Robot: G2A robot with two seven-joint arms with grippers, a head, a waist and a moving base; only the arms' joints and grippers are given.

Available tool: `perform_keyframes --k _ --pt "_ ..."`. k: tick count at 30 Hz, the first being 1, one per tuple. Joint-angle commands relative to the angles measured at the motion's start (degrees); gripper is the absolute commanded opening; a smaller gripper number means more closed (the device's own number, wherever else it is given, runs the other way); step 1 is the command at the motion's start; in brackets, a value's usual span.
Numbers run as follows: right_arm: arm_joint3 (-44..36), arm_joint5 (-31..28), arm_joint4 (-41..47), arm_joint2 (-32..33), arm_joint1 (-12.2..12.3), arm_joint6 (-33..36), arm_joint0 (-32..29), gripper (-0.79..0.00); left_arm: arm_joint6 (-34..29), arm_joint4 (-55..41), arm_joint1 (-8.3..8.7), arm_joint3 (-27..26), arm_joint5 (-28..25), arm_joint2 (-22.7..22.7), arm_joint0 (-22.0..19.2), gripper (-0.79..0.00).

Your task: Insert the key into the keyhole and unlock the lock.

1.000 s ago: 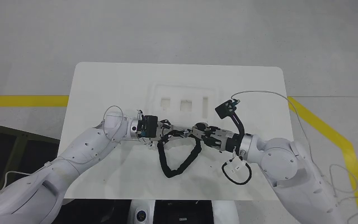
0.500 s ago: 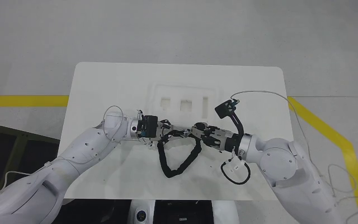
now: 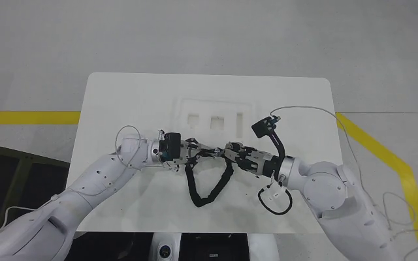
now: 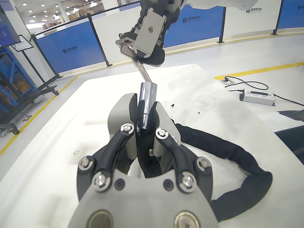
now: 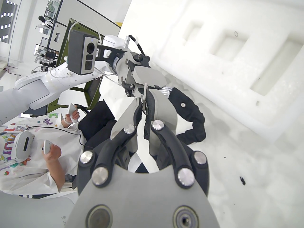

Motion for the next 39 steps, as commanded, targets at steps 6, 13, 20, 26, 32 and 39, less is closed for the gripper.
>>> perform_keyframes --k 6,13,20,26,32,39 --pt "0.13 -0.04 -0.07 -0.01 -0.03 0.09 -0.07 -0.785 1.37 -1.34 0.01 0.15 0.06 -1.55 1.28 -0.785" --pt "0.60 -0.09 -0.07 -0.28 -0.10 0.07 -0.10 -0.785 2.91 -2.30 -0.25 0.47 0.30 -2.58 2.26 -0.785" --pt "1.22 0.03 0.07 -0.66 -0.20 0.20 0.04 -0.785 4.00 -3.62 -0.40 0.23 1.38 -2.48 2.96 -0.785" --pt "1.87 -0.05 1.15 -0.91 -0.33 0.17 0.28 -0.785 4.68 -4.51 -0.32 0.30 2.06 -1.86 3.06 -0.785" --pt "2.69 -0.35 2.40 -0.97 -0.39 1.08 0.77 -0.785 5.24 -3.68 -0.13 0.00 2.62 -0.84 2.43 -0.785" --pt "3.40 -0.38 2.93 -1.88 -0.57 1.72 1.63 -0.785 5.95 -3.63 0.05 -0.25 3.33 0.37 1.63 -0.785"
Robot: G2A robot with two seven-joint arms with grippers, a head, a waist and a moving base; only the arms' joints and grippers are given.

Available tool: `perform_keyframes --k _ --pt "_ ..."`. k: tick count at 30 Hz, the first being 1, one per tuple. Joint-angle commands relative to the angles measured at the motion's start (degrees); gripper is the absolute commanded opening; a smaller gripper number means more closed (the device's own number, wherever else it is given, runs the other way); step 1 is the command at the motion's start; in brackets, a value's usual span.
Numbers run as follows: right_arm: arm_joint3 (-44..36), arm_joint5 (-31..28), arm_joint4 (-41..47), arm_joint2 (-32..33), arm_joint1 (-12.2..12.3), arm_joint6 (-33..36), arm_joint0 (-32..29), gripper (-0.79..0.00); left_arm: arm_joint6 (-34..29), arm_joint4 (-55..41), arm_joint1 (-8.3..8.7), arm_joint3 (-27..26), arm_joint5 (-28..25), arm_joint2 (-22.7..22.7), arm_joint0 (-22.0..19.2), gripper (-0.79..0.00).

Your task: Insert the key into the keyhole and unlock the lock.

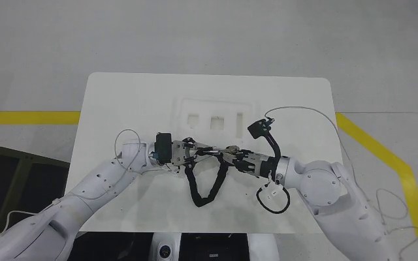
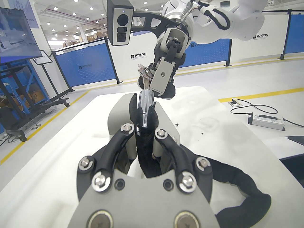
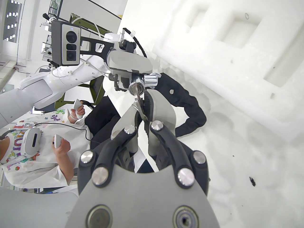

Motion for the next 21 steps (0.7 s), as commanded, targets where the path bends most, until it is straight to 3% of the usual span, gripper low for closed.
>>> perform_keyframes --k 1,7,8,9,14,21 --pt "0.11 0.06 0.03 -0.19 -0.04 0.01 0.18 -0.785 0.10 -0.06 0.04 0.04 0.10 0.32 -0.18 -0.785" --pt "0.53 0.35 0.42 -0.54 -0.16 -0.09 0.50 -0.785 0.39 -0.63 0.22 0.19 0.40 1.19 -0.56 -0.785" --pt "0.59 0.46 0.49 -0.55 -0.17 0.01 0.52 -0.594 0.51 -0.75 0.26 0.22 0.51 1.28 -0.58 -0.785" --pt "0.61 0.50 0.51 -0.54 -0.17 0.10 0.57 -0.489 0.58 -0.93 0.31 0.41 0.58 1.36 -0.59 -0.785" --pt "0.55 0.30 0.76 -0.41 -0.15 0.45 0.51 -0.443 0.79 -1.62 0.46 0.42 0.79 1.85 -0.74 -0.785" --pt "-0.56 -0.27 1.17 0.78 0.07 1.14 -0.23 -0.465 0.82 -2.48 0.66 0.54 0.82 2.10 -0.84 -0.785"
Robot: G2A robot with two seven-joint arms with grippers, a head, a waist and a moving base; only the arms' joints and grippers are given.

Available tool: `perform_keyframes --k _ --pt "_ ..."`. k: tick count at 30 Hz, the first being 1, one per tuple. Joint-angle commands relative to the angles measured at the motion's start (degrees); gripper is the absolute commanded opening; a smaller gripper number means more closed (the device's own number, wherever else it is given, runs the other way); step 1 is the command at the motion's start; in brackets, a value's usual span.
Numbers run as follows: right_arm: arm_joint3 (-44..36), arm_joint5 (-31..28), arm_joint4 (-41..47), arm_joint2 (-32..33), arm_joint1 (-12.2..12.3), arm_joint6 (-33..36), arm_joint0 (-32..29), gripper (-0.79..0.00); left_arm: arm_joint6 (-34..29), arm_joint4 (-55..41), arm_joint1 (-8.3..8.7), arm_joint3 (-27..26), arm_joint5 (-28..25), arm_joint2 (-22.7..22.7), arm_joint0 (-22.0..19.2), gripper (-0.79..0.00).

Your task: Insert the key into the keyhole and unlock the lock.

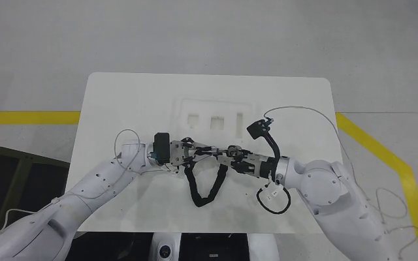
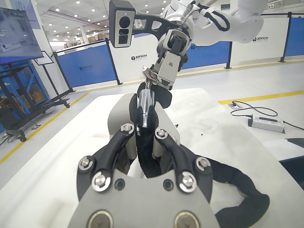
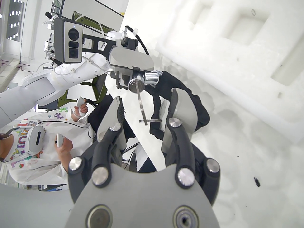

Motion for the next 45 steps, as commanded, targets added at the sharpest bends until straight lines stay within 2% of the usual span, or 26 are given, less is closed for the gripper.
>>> perform_keyframes --k 1,8,14,18,23,27,45 --pt "-0.41 -0.16 0.25 0.69 0.10 -0.01 -0.32 -0.465 0.04 -0.14 0.05 0.10 0.03 0.05 -0.01 -0.785" --pt "-2.18 -0.56 1.00 6.05 0.81 -0.42 -2.91 -0.508 -0.02 -0.55 0.30 0.58 -0.02 0.26 0.13 -0.785" --pt "-3.17 -1.14 1.34 8.19 1.13 -0.34 -4.27 -0.523 0.00 -0.77 0.31 0.74 0.00 0.51 0.11 -0.785" --pt "-3.35 -1.58 1.37 8.46 1.21 -0.12 -4.50 -0.610 -0.17 -0.80 0.36 0.64 -0.17 0.63 0.12 -0.785" --pt "-2.88 -1.93 1.59 7.73 1.14 -0.20 -3.92 -0.662 -0.39 -0.86 0.46 0.37 -0.39 0.65 0.11 -0.785" --pt "-2.64 -2.23 1.48 7.18 1.09 -0.30 -3.36 -0.779 -0.52 -0.70 0.55 0.20 -0.52 0.60 0.13 -0.785" --pt "-1.51 -2.47 0.63 4.48 0.88 0.23 -1.34 -0.785 -0.95 -0.73 0.54 -1.22 -0.96 0.81 -0.43 -0.785"
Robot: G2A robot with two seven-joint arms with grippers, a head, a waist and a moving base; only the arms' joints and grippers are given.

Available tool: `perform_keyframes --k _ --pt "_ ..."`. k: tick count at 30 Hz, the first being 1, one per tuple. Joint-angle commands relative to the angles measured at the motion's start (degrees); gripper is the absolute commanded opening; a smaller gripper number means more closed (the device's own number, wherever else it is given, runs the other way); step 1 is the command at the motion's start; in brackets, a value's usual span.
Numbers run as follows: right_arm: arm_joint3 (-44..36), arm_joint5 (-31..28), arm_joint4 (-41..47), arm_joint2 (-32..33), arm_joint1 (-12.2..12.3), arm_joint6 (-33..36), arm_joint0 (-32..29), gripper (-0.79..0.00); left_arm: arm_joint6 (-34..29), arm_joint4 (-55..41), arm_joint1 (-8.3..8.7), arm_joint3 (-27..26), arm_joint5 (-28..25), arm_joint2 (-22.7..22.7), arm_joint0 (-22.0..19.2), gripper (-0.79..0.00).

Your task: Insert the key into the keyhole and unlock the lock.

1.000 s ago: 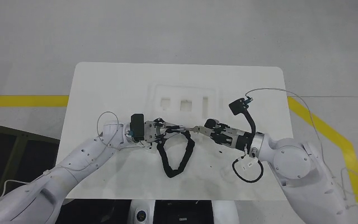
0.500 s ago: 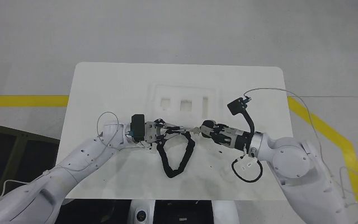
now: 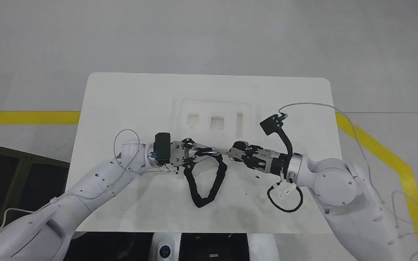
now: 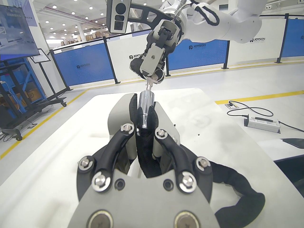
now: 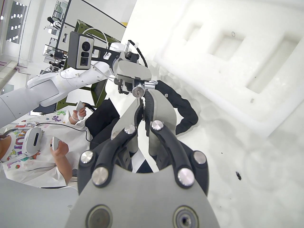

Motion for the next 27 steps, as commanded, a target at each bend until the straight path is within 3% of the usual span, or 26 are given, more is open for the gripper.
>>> perform_keyframes --k 1,25,26,27 --pt "0.07 -0.18 -0.23 -0.37 -0.04 -0.05 0.23 -0.785 0.10 -0.10 0.00 -0.03 0.09 0.08 -0.03 -0.785" --pt "1.81 -3.73 -2.76 -3.65 -0.46 -2.34 1.76 -0.785 0.35 -2.12 0.29 -0.98 0.34 3.48 -1.50 -0.785" --pt "1.91 -3.59 -2.55 -3.59 -0.48 -2.58 1.77 -0.548 0.40 -2.18 0.31 -0.94 0.39 3.61 -1.58 -0.785" --pt "1.98 -3.52 -2.35 -3.42 -0.49 -2.84 1.75 -0.148 0.44 -2.24 0.32 -0.90 0.44 3.74 -1.66 -0.785"
